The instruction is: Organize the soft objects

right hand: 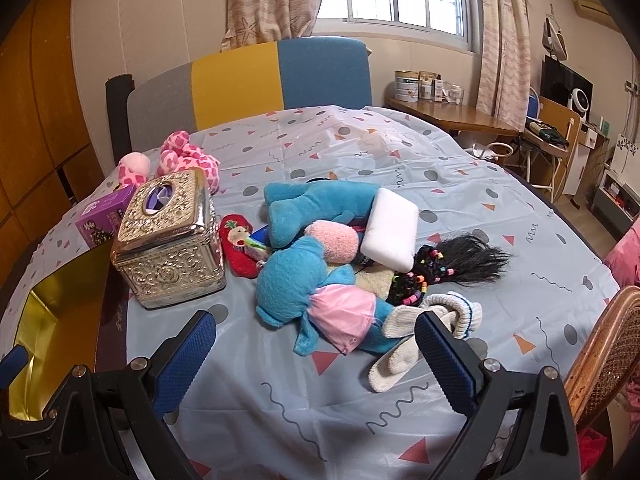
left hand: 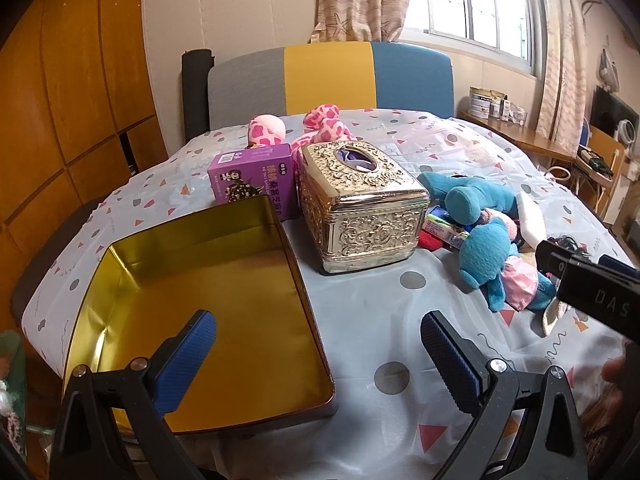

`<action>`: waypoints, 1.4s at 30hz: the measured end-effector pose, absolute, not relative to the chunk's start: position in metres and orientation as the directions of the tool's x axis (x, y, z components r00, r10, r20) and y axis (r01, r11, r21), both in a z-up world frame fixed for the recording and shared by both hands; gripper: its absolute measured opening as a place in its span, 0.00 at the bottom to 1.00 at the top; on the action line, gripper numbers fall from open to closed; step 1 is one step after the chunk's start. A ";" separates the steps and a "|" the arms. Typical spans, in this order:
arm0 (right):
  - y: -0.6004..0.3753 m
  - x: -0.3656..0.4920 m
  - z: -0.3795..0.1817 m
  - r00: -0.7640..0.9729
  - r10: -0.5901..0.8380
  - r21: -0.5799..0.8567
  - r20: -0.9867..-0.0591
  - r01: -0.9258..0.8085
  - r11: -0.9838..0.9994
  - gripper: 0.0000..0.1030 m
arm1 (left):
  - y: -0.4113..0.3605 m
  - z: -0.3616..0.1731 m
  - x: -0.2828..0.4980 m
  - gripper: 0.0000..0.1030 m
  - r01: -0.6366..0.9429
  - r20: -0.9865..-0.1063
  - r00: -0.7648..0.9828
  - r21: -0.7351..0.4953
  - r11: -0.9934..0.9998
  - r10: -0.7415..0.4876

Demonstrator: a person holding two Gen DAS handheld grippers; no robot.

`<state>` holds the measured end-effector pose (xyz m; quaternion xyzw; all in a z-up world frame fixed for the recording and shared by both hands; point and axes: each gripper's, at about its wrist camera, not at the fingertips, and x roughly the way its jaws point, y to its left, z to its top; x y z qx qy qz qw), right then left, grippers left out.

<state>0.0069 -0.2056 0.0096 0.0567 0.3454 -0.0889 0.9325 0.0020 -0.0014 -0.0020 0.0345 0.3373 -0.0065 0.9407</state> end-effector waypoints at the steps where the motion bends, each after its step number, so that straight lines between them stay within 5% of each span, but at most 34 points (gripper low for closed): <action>1: -0.208 0.007 0.010 0.746 -0.129 0.046 -0.653 0.209 0.977 0.99 | -0.002 -0.002 0.002 1.00 0.038 -0.635 0.773 0.063 0.997 0.011; 14: -0.243 0.005 0.020 0.751 -0.171 0.071 -0.638 0.279 0.958 0.99 | -0.013 -0.002 0.006 1.00 0.097 -0.641 0.767 0.070 0.993 -0.030; 31: -0.332 -0.007 0.029 0.746 -0.179 0.237 -0.641 0.415 0.878 0.99 | -0.086 -0.008 0.031 0.99 0.430 -0.728 0.631 0.042 0.902 -0.267; 42: -0.353 -0.006 0.016 0.760 -0.082 0.361 -0.644 0.397 0.843 0.99 | -0.135 -0.022 0.086 0.78 0.552 -0.811 0.464 -0.050 0.832 -0.357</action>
